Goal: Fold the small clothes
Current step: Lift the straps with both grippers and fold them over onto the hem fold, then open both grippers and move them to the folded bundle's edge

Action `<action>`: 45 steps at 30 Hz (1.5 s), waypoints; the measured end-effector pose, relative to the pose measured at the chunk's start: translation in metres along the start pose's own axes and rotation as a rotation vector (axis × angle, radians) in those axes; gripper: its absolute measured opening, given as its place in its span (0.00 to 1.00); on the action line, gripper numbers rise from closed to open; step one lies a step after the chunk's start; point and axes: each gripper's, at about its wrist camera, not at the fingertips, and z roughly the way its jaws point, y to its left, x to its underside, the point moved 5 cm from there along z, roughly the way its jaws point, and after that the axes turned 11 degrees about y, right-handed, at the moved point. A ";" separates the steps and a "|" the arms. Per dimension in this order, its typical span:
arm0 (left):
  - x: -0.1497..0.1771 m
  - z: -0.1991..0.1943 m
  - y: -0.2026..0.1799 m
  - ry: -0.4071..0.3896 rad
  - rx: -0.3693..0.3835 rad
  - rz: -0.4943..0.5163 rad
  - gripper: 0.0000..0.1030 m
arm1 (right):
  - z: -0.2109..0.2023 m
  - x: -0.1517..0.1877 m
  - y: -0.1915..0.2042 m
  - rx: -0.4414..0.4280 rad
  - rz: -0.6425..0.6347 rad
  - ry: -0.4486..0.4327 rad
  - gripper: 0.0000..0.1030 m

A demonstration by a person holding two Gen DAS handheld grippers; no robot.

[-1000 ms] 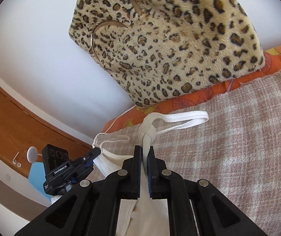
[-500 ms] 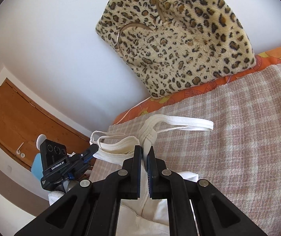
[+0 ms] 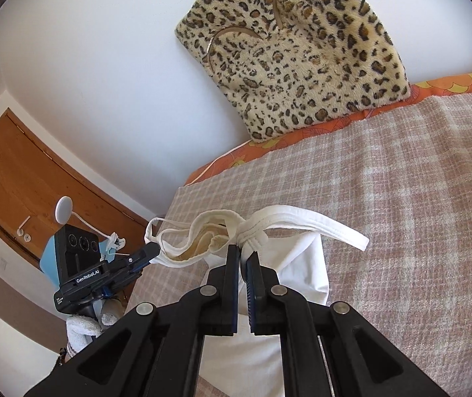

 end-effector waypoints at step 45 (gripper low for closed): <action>0.145 -0.045 0.030 0.158 -0.169 0.063 0.13 | -0.029 0.155 0.020 0.246 -0.196 0.188 0.17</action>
